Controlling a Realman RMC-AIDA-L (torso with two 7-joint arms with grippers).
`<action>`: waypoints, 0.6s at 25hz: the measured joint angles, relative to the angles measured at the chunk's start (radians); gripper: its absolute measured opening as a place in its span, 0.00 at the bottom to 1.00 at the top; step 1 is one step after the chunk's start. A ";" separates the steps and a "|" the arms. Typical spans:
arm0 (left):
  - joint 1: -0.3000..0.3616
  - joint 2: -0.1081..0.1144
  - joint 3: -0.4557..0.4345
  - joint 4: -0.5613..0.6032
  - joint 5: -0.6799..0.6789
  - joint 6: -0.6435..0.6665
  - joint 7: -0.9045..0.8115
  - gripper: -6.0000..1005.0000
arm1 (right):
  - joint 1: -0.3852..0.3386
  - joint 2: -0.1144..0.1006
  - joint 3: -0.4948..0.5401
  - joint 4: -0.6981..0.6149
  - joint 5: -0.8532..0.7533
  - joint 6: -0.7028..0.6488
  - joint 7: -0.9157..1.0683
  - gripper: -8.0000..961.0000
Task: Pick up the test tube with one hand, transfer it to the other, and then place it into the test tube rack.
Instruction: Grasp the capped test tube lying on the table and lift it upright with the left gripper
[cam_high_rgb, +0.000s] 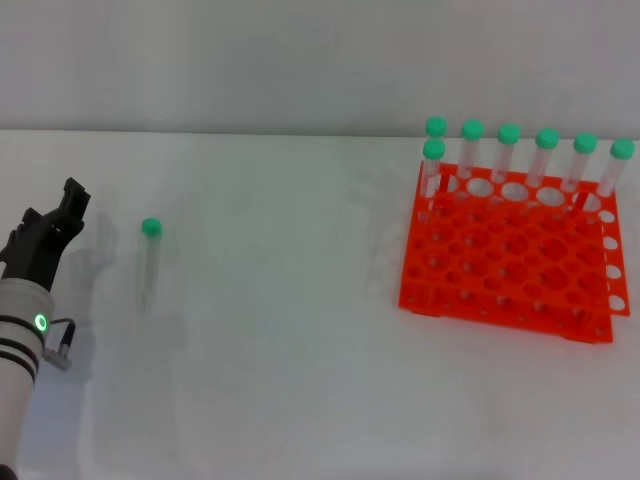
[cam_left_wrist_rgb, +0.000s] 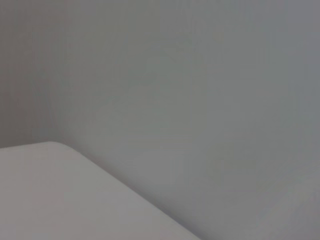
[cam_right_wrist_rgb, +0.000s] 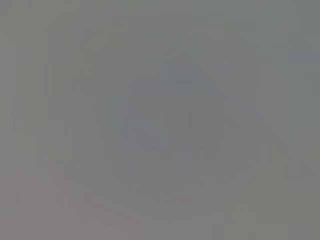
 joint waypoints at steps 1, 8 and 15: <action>-0.002 0.000 -0.005 0.000 0.000 -0.001 0.001 0.74 | 0.002 0.000 0.004 -0.004 0.001 0.006 0.000 0.91; -0.042 0.001 -0.029 -0.029 -0.008 -0.068 -0.002 0.75 | 0.016 -0.001 0.008 -0.065 0.003 0.171 -0.033 0.91; -0.045 0.001 -0.025 -0.031 0.003 -0.027 0.006 0.79 | 0.021 0.008 0.007 -0.053 0.003 0.150 -0.128 0.91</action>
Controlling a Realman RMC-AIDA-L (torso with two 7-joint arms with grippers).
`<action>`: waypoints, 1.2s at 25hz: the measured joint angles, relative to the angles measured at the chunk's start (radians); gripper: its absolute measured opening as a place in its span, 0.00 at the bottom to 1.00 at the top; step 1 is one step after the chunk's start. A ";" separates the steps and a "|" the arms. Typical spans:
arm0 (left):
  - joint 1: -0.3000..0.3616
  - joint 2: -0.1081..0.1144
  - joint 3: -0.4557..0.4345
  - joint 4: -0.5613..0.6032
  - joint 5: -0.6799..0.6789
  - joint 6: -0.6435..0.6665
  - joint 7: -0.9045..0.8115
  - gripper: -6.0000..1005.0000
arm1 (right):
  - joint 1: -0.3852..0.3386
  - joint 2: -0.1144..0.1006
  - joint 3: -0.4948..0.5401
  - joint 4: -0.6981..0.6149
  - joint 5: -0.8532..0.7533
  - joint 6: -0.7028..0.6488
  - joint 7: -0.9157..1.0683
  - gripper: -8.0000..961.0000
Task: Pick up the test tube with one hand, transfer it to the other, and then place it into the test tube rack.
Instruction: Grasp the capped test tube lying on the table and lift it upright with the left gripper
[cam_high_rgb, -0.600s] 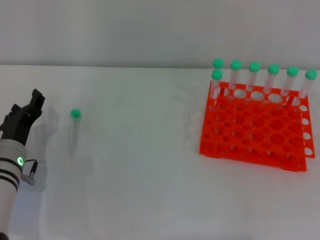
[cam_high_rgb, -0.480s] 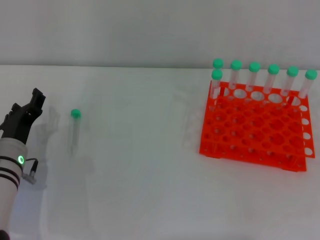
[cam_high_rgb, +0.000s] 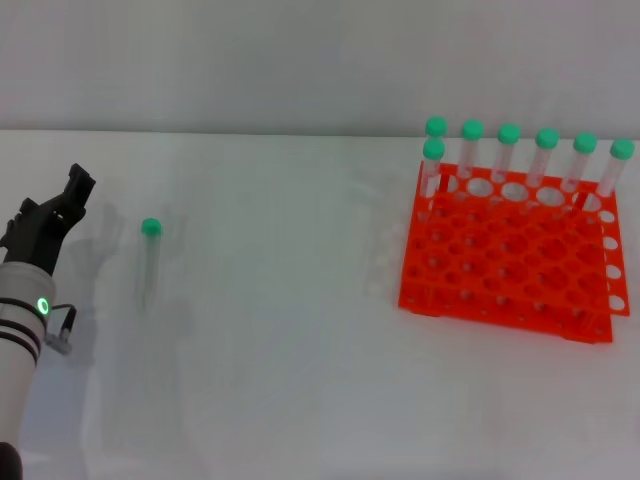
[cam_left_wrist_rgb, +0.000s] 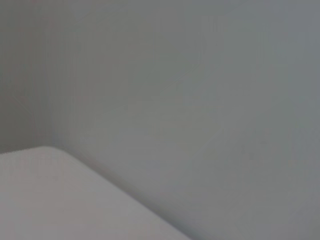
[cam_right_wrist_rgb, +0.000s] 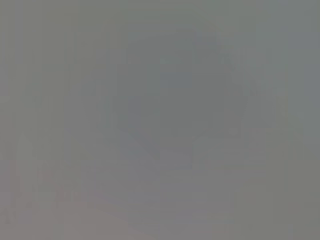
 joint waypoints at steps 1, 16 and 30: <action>0.001 0.000 0.000 0.000 0.001 0.007 0.000 0.81 | 0.000 0.001 -0.002 0.003 0.000 -0.008 -0.003 0.91; 0.036 -0.003 0.036 0.008 0.053 0.117 0.051 0.88 | -0.001 -0.006 -0.001 0.002 0.000 -0.030 0.002 0.91; 0.088 0.000 0.070 0.020 0.164 0.288 0.052 0.88 | 0.000 -0.009 -0.005 -0.022 -0.003 -0.036 0.003 0.91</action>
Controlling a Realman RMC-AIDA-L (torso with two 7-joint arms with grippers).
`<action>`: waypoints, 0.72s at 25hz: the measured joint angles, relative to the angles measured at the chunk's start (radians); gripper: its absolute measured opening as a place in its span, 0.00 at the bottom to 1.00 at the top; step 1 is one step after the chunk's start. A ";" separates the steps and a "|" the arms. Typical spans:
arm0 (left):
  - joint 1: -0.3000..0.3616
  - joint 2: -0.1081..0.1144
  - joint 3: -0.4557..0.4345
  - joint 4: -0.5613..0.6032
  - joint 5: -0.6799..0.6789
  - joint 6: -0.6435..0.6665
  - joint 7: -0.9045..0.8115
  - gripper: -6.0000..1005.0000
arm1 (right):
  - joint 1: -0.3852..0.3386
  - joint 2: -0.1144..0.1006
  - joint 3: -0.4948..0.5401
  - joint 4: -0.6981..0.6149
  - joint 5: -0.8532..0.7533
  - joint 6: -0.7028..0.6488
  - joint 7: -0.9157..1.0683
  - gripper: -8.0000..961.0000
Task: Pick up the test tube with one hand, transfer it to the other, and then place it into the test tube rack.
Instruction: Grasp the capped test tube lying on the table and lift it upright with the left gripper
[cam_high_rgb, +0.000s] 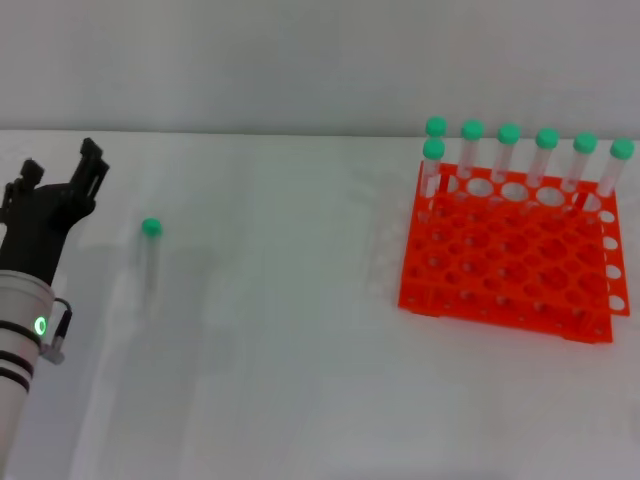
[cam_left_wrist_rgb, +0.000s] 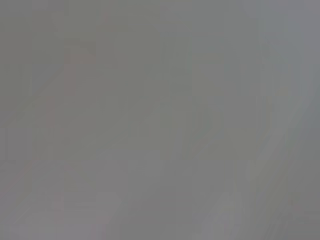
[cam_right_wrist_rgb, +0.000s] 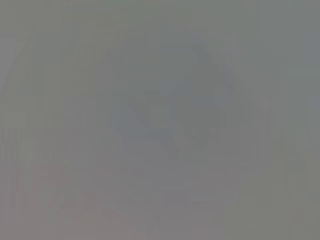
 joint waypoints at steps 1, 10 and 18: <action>-0.001 0.000 0.000 0.002 0.001 0.000 -0.002 0.88 | 0.000 0.000 0.000 0.000 0.000 -0.001 0.000 0.91; -0.066 0.023 0.001 0.014 0.052 -0.094 -0.118 0.88 | 0.000 0.004 -0.003 0.006 -0.001 -0.003 0.001 0.91; -0.207 0.128 0.002 -0.108 0.420 -0.124 -0.684 0.88 | -0.001 0.004 0.001 0.010 0.000 -0.003 0.001 0.91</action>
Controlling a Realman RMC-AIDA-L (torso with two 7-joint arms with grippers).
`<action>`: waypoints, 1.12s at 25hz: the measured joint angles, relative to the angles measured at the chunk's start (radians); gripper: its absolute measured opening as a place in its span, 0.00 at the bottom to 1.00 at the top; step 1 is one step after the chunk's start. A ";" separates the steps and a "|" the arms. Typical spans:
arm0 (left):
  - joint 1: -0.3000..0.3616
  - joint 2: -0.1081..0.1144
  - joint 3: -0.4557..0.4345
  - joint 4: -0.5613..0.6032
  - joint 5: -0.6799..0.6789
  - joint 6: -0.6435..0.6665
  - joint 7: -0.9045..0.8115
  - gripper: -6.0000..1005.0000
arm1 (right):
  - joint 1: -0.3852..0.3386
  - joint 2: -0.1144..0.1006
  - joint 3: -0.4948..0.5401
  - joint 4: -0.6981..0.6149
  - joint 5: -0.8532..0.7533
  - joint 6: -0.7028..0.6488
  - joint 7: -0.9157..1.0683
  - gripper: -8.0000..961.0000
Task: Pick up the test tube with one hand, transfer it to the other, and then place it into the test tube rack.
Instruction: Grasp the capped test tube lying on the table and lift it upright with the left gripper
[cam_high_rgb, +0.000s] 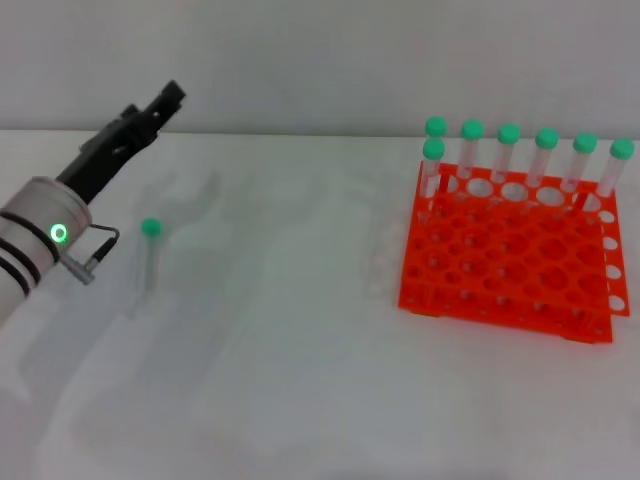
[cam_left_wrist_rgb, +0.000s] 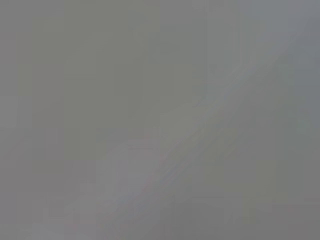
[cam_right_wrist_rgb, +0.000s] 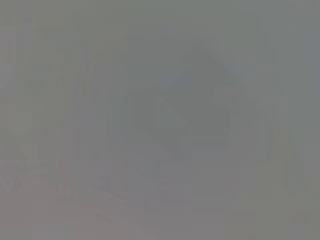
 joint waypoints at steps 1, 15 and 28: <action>-0.012 0.022 0.000 -0.010 0.069 0.008 -0.105 0.88 | -0.001 -0.001 -0.001 -0.001 0.000 0.000 0.000 0.91; -0.141 0.184 0.236 -0.387 0.409 0.353 -0.978 0.87 | 0.011 -0.002 -0.018 -0.002 -0.010 0.011 -0.004 0.91; -0.267 0.236 0.502 -0.698 0.516 0.595 -1.338 0.87 | 0.045 0.002 -0.024 0.005 -0.010 0.054 -0.006 0.91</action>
